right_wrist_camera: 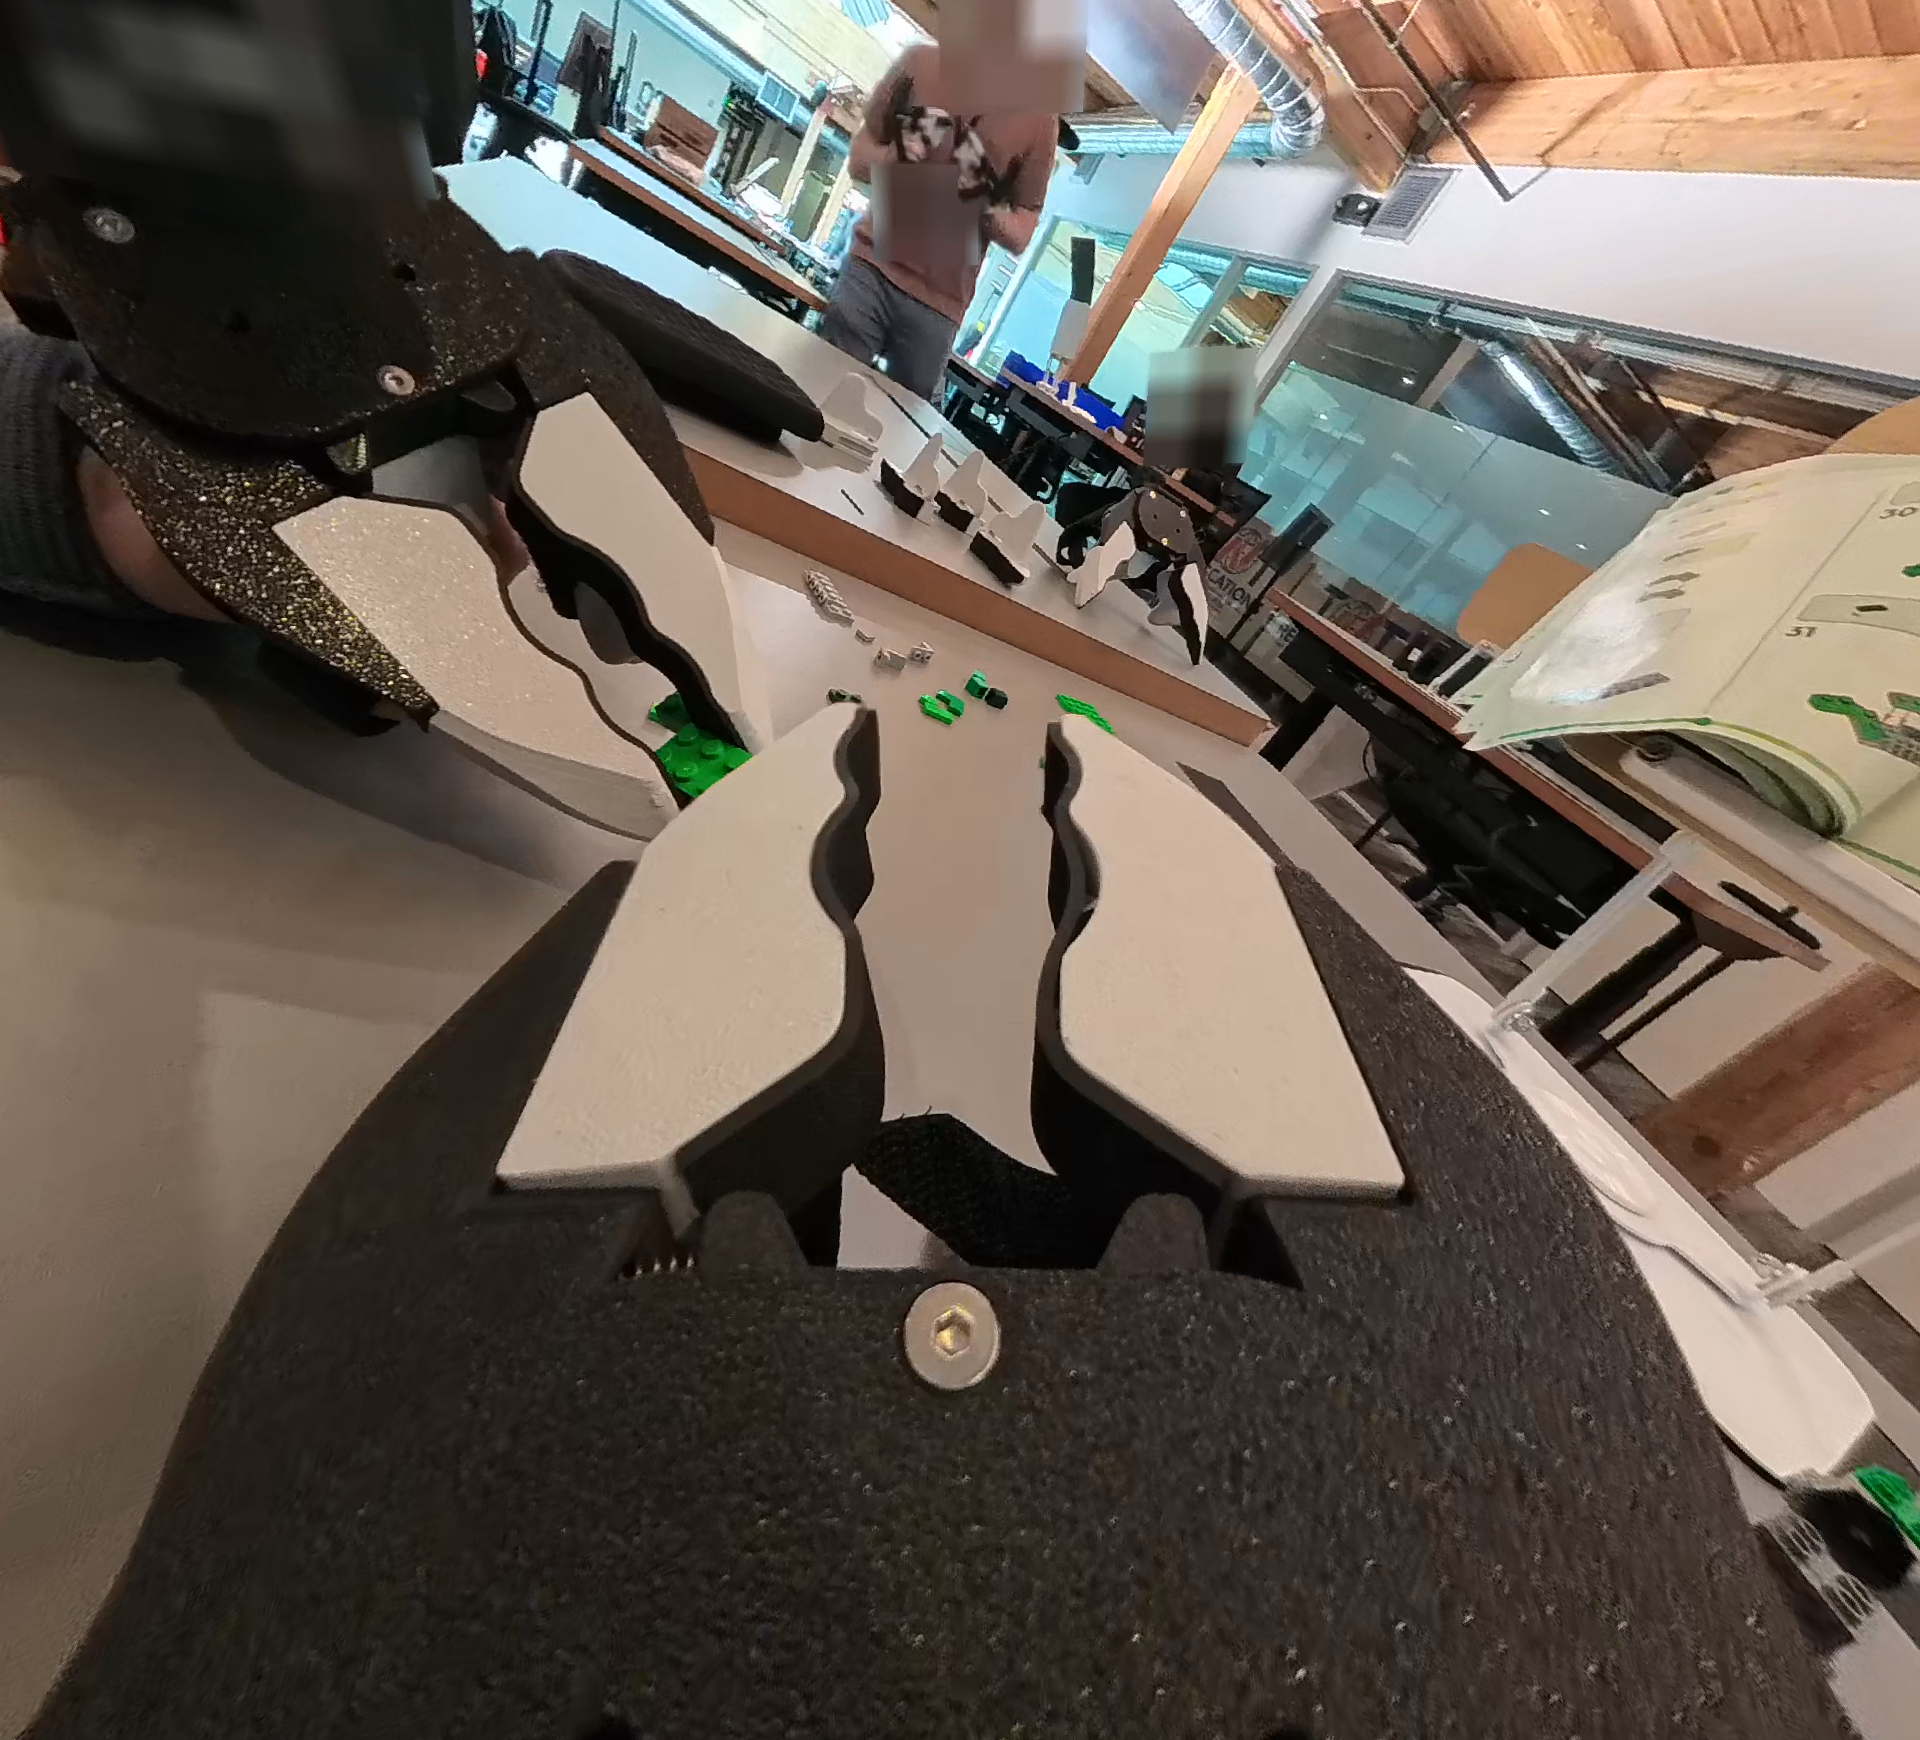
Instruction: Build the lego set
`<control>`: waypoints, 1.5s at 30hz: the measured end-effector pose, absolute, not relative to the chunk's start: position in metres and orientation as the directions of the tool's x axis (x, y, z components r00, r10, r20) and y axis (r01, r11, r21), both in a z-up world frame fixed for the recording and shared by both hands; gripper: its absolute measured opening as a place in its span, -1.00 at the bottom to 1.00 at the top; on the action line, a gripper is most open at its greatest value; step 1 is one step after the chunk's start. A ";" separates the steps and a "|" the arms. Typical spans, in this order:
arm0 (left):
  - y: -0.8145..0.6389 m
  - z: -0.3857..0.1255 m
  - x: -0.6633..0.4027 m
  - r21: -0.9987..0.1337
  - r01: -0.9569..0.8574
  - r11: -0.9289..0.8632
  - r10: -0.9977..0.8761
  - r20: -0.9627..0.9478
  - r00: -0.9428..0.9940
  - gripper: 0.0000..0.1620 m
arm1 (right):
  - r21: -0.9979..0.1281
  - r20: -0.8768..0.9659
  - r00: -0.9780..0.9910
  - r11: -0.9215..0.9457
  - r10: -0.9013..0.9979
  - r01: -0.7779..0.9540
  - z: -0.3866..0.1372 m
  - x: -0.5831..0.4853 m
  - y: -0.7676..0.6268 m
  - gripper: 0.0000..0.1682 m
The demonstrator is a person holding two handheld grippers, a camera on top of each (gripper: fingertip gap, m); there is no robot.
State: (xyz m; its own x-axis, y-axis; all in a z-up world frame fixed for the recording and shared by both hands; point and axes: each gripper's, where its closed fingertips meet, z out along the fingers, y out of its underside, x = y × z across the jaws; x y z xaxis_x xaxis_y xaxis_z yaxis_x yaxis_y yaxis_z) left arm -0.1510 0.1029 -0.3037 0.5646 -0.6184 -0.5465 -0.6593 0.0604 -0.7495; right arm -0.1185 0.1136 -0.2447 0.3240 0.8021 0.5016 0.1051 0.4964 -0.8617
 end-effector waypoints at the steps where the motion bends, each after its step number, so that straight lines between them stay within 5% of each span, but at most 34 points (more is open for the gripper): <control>1: 0.103 -0.304 -0.151 -0.749 -0.660 0.060 -0.619 -0.546 0.565 -0.78 | -0.865 0.496 0.332 0.492 0.802 0.101 -0.244 -0.118 0.115 -0.65; 9: 0.104 -0.304 -0.152 -0.750 -0.659 0.056 -0.615 -0.545 0.569 -0.78 | -0.881 0.434 0.497 0.468 0.752 0.061 -0.220 -0.090 0.131 -0.68; 22: 0.103 -0.302 -0.152 -0.754 -0.654 0.063 -0.610 -0.548 0.572 -0.78 | -0.878 0.381 0.912 0.368 0.152 0.306 -0.199 0.158 0.206 -0.77; 32: 0.103 -0.303 -0.152 -0.750 -0.658 0.062 -0.613 -0.549 0.568 -0.78 | -0.860 0.421 0.824 0.122 -0.378 0.495 -0.196 0.369 0.207 -0.72; 45: 0.103 -0.302 -0.151 -0.752 -0.655 0.066 -0.612 -0.549 0.569 -0.78 | -0.902 0.366 0.757 -0.006 -0.541 0.432 -0.196 0.452 0.184 -0.49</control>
